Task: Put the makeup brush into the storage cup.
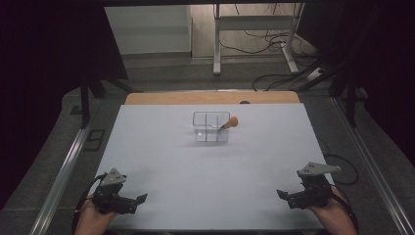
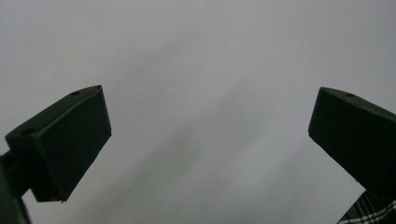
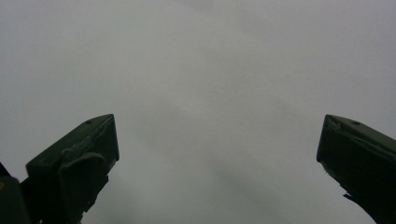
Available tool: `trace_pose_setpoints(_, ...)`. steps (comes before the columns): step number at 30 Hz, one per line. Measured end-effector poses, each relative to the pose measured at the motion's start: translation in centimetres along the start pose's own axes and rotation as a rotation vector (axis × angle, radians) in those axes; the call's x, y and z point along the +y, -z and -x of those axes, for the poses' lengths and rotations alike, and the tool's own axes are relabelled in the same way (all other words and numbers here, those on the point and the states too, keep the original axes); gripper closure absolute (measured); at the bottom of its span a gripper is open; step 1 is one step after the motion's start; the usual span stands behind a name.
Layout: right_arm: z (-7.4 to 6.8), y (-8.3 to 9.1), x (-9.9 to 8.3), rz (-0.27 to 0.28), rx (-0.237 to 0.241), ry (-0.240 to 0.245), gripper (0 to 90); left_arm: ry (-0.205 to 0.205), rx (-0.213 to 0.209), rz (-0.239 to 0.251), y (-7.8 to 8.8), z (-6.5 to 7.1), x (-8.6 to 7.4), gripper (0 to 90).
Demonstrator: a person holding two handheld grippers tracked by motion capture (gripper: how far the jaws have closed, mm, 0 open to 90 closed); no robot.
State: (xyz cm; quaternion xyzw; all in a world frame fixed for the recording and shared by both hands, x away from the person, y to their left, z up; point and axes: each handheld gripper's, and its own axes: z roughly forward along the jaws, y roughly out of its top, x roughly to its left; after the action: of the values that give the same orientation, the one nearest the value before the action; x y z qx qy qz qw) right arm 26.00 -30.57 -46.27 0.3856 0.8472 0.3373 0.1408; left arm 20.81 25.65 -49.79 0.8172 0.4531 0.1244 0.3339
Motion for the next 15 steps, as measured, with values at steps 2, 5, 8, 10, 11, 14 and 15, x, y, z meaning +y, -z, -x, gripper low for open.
trace_pose_setpoints(2,0.04,0.1,-0.12,0.0,-0.008,0.005,0.0,-0.001,0.0,-0.001,-0.01,0.0,0.0,0.0)
trace_pose_setpoints(5,0.07,0.22,-0.28,-0.004,-0.016,0.004,0.0,-0.001,0.0,-0.002,-0.01,-0.01,0.01,0.0)
trace_pose_setpoints(8,0.12,0.33,-0.47,-0.009,-0.027,0.005,0.0,-0.001,0.0,-0.002,-0.01,-0.01,0.01,0.0)
trace_pose_setpoints(10,0.17,0.42,-0.6,-0.013,-0.034,0.009,0.0,-0.002,0.0,-0.003,-0.01,0.0,0.01,0.0)
trace_pose_setpoints(11,0.18,0.46,-0.66,-0.014,-0.036,0.009,0.0,-0.002,0.0,-0.003,-0.02,0.0,0.02,0.0)
trace_pose_setpoints(14,0.23,0.57,-0.89,-0.02,-0.044,0.014,0.0,-0.002,0.0,-0.003,-0.01,0.0,0.02,0.0)
trace_pose_setpoints(15,0.25,0.6,-0.96,-0.023,-0.045,0.013,0.0,-0.002,0.0,-0.003,-0.01,-0.01,0.02,0.0)
